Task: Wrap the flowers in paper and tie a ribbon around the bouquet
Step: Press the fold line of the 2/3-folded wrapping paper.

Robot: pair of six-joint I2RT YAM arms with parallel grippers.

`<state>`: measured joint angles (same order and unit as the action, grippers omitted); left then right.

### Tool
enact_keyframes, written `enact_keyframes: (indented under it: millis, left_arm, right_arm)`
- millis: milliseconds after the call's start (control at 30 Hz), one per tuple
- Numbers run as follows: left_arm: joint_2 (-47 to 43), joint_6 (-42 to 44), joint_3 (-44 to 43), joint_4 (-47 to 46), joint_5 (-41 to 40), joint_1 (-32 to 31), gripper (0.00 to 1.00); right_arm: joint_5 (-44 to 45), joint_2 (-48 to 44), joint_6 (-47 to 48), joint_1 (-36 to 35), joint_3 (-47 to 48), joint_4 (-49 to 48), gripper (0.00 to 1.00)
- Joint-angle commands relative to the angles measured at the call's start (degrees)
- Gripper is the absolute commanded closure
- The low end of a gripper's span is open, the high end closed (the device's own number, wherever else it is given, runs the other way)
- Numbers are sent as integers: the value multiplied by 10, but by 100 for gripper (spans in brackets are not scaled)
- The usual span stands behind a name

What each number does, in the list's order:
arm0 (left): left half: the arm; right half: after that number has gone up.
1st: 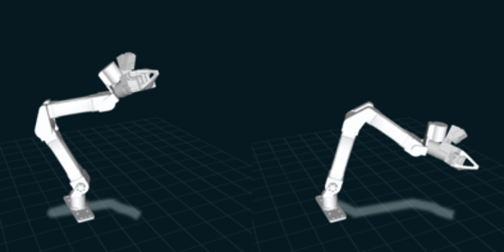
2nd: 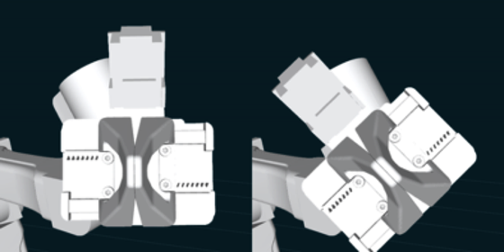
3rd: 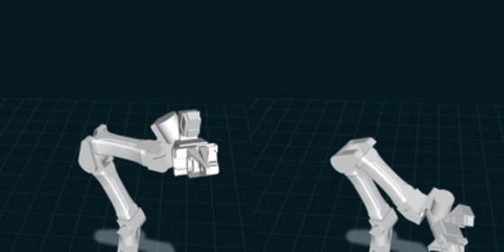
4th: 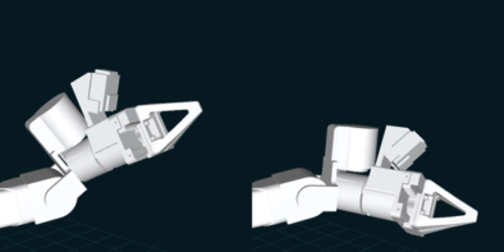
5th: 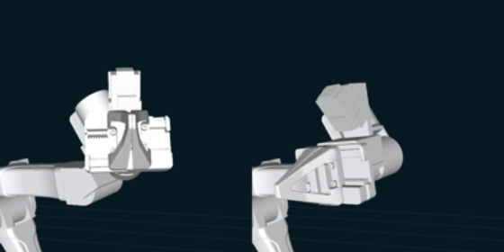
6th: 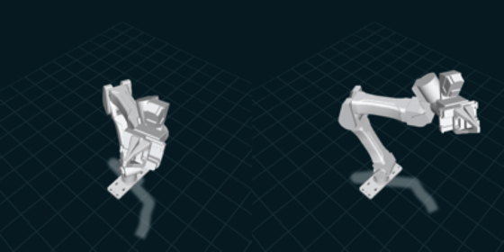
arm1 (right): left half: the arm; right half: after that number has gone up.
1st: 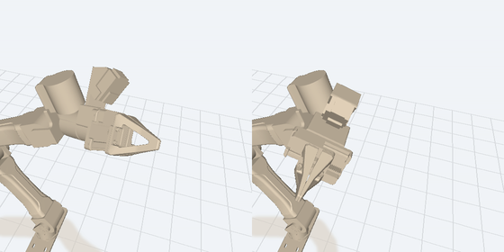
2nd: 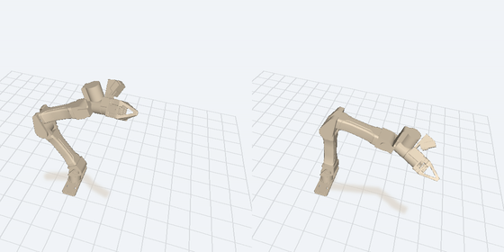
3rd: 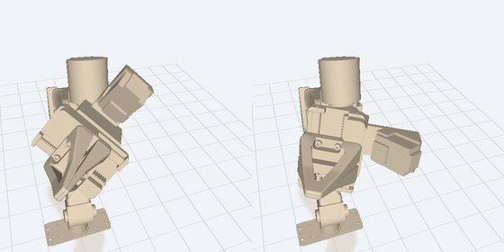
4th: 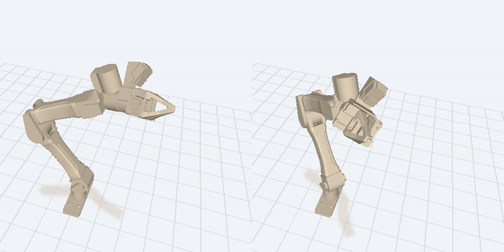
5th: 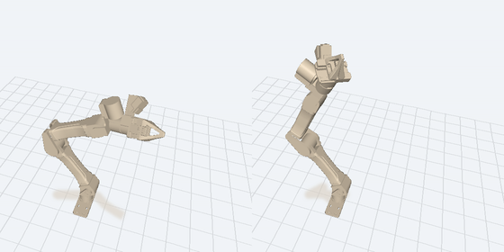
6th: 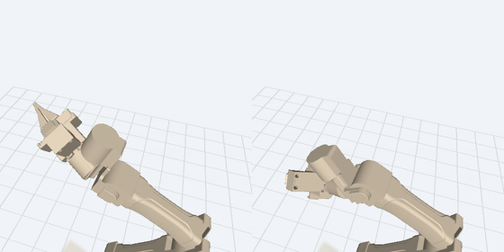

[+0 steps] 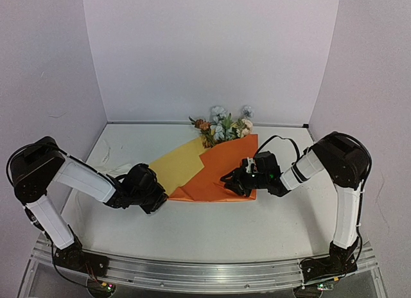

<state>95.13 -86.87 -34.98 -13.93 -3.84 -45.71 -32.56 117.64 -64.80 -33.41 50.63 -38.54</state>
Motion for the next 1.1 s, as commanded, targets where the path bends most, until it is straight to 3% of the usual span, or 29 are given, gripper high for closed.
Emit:
enact_keyframes:
  millis: [0, 67, 300, 467, 767, 1067]
  left_arm:
    - [-17, 23, -4, 9, -42, -2, 95]
    - [-37, 37, 2, 27, -62, -2, 99]
    - [-161, 94, 46, 90, -138, -1, 100]
    - [-192, 205, 11, 118, -139, -1, 100]
    - [-113, 408, -133, 99, -34, -11, 100]
    - [-14, 499, -219, 20, 144, -51, 100]
  right_arm:
    - [29, 17, -11, -2, -18, 78, 64]
    - [30, 14, -17, -5, -20, 76, 64]
    - [60, 5, -65, -45, -39, 42, 64]
    - [89, 25, -112, -73, -45, -12, 64]
    - [107, 25, -116, -82, -35, -5, 64]
    - [116, 25, -111, -86, -21, 26, 73]
